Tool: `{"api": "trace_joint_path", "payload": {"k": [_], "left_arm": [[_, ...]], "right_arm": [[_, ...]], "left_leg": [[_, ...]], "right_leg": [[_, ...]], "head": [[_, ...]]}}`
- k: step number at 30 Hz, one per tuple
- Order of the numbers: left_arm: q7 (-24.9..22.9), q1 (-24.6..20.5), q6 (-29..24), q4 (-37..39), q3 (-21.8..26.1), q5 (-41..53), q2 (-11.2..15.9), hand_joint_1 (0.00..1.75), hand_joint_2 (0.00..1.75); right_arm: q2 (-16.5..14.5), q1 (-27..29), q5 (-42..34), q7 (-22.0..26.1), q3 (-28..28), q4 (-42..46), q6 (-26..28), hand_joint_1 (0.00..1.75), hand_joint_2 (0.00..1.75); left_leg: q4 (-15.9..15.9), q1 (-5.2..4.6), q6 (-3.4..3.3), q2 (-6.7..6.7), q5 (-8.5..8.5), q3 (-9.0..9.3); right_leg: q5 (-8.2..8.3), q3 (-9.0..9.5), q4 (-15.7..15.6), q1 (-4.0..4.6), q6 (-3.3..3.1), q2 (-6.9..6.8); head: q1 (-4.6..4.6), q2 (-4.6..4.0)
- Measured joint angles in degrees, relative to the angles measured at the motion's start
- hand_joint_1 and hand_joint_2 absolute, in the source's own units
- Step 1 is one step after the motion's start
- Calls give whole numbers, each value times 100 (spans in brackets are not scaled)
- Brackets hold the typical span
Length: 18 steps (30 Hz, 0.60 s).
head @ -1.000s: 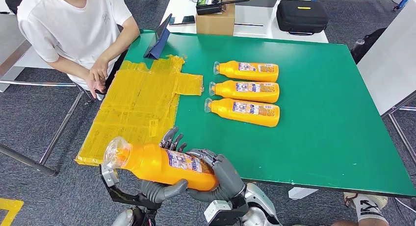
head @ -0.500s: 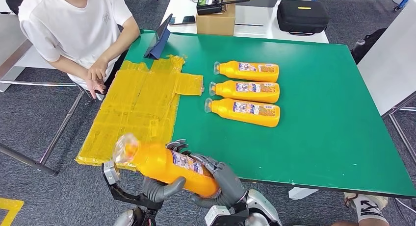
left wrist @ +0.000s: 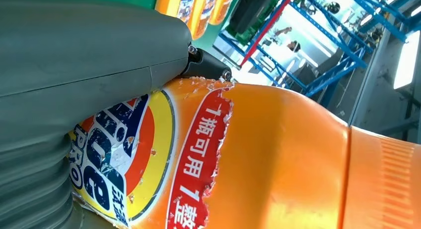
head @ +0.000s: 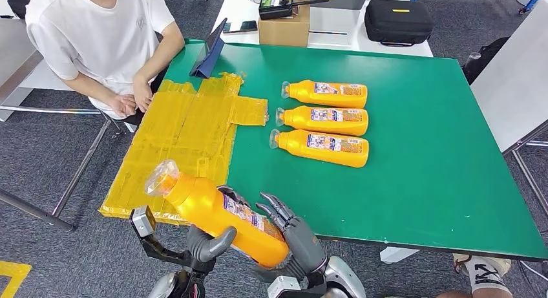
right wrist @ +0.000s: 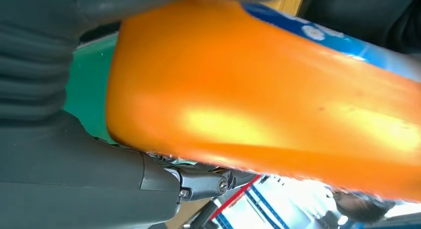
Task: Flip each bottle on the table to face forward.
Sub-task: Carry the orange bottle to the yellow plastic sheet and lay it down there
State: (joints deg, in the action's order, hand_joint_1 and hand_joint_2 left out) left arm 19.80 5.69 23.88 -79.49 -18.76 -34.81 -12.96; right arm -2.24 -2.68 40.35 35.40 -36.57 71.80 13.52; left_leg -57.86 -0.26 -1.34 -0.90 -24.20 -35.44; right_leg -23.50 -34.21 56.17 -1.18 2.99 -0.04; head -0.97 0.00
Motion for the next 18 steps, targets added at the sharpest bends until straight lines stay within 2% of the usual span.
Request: {"api": "trace_joint_path", "payload": {"k": [3,6,8,12,18], "left_arm": [[143,-34,-556,-71,27,585,2,175,175],[354,-115,-1448,-170,122,2028,37,175,175],[390,-200,-1832,-210,245,2967,105,175,175],[427,-315,-1920,-257,592,4148,342,175,175],[476,-412,-1835,-348,988,4947,649,175,175]], "right_arm": [[-11,34,46,59,29,-13,129,0,0],[1,113,63,84,74,18,203,0,0],[20,160,66,88,120,81,216,0,0],[102,192,78,114,262,230,181,0,0],[225,187,92,210,486,375,93,0,0]], "left_leg": [[0,0,0,-1,0,0],[0,0,0,-1,0,-1],[0,0,0,0,0,-1],[0,1,1,1,1,0],[0,1,-1,-1,3,0]], "right_leg": [[0,1,0,0,0,0],[0,1,0,0,0,0],[0,1,0,0,0,0],[0,0,2,1,0,0],[0,2,2,1,0,0]], "head": [[-1,0],[-1,0],[0,0],[0,0],[0,-1]]}}
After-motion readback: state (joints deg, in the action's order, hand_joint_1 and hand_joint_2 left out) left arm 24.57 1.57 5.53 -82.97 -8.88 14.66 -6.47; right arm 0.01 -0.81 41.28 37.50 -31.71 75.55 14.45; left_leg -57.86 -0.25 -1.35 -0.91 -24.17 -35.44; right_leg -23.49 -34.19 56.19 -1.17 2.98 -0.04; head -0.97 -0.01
